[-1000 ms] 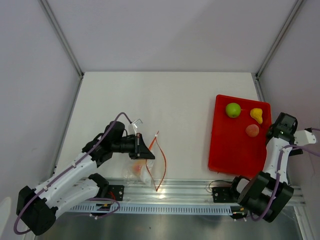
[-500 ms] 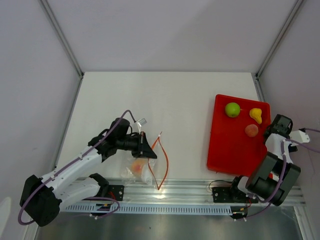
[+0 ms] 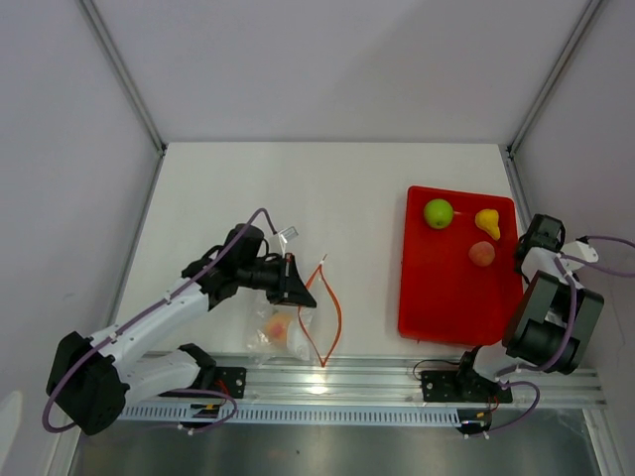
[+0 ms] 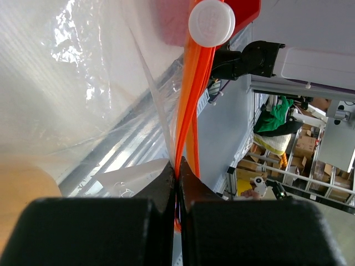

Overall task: Place the food in the zip-top bag and seal the zipper
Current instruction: Pick up the fake vegetable at the center of the board.

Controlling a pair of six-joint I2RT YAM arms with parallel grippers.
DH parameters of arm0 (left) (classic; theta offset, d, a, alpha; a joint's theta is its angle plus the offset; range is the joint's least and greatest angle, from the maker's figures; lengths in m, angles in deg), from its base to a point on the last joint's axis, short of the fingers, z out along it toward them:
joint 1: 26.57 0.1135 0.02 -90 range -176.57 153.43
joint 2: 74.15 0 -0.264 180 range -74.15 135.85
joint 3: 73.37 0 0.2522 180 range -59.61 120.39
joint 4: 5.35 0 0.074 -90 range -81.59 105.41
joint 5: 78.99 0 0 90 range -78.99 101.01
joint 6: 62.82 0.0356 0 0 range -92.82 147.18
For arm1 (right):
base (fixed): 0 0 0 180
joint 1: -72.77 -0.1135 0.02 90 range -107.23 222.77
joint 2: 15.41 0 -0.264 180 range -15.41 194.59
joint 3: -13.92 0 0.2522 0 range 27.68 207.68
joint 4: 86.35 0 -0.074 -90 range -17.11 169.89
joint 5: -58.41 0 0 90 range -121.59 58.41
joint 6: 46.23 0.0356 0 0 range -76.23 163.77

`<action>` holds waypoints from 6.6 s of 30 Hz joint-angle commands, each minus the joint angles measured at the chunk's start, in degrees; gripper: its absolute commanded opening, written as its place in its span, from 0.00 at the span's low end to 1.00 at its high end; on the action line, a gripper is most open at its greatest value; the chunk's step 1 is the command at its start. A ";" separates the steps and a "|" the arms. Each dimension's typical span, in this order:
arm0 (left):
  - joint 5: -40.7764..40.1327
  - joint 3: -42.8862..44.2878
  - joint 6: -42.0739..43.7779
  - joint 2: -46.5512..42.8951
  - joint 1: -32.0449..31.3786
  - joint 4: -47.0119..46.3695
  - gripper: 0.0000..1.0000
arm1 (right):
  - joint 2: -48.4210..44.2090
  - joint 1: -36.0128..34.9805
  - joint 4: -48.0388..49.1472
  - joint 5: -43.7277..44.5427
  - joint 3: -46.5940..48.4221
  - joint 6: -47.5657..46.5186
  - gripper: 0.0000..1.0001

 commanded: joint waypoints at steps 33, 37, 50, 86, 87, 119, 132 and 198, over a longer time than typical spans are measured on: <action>9.19 12.85 3.89 15.22 -0.15 0.32 0.01 | 24.93 -3.58 -5.86 21.10 19.78 -25.43 0.80; 10.25 13.73 4.59 16.99 -0.24 1.02 0.01 | 25.28 -2.97 -4.72 20.06 20.05 -28.50 0.80; 10.08 14.00 5.30 18.22 -0.06 1.81 0.00 | 29.41 -0.33 -0.67 18.11 19.43 -30.27 0.75; 10.60 12.86 3.01 19.01 -0.15 -1.26 0.01 | 25.64 -6.91 -0.14 21.45 16.80 -29.13 0.14; 10.69 12.51 2.92 18.75 -0.24 -1.70 0.01 | 25.03 -7.53 -0.40 21.72 16.54 -28.78 0.14; 10.87 13.21 3.54 19.27 -0.24 -1.53 0.01 | 27.75 -5.52 4.77 14.78 21.02 -35.54 0.66; 11.39 14.79 3.98 21.73 -0.15 -1.35 0.01 | 32.40 -3.32 7.24 12.14 23.91 -39.24 0.83; 10.78 14.18 3.28 21.04 -0.24 -3.37 0.01 | 5.80 -22.12 -0.49 18.65 18.03 -35.02 0.00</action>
